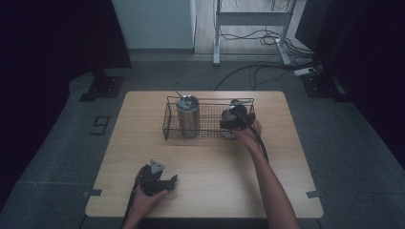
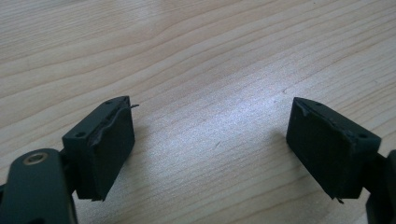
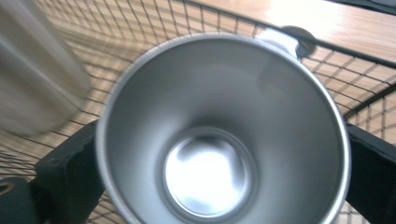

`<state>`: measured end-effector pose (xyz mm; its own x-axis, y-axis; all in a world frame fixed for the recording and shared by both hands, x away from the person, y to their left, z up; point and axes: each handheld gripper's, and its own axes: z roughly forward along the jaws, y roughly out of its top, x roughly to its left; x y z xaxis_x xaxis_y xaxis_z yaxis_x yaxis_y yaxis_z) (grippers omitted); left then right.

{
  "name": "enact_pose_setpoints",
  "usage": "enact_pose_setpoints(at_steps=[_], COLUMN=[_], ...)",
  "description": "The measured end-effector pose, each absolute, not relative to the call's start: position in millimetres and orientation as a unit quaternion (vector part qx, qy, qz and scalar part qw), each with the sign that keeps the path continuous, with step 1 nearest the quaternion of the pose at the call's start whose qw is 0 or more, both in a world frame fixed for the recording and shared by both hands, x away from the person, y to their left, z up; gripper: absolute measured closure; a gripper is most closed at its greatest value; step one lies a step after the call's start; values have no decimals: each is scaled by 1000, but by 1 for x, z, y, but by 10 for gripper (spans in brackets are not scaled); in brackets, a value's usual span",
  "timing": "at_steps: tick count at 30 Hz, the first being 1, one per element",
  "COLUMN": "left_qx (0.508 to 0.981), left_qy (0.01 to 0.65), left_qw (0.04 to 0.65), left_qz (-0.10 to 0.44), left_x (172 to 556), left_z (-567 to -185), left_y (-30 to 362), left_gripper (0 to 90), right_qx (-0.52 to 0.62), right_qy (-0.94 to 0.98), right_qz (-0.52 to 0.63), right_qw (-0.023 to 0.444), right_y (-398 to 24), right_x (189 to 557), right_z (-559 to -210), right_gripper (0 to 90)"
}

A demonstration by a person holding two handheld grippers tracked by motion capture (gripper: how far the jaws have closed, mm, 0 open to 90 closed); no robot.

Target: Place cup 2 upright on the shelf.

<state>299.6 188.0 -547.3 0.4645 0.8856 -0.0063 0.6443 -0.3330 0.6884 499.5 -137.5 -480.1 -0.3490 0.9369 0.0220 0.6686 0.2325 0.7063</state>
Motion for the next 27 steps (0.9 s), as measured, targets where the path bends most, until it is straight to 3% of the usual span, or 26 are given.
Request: enact_pose_setpoints(at_steps=[7, 27], left_qx=[794, 795], left_qy=[482, 482], left_qw=[319, 318], left_qz=[189, 189], left_x=[300, 300], left_z=[-547, -547], left_y=[188, 188], left_gripper=[154, 155], right_qx=[520, 496], right_qy=[734, 723], right_qz=[381, 416], right_qw=[216, 243], right_y=[-145, -168], right_x=[491, 443], right_z=[-465, -443], right_gripper=[0, 25])
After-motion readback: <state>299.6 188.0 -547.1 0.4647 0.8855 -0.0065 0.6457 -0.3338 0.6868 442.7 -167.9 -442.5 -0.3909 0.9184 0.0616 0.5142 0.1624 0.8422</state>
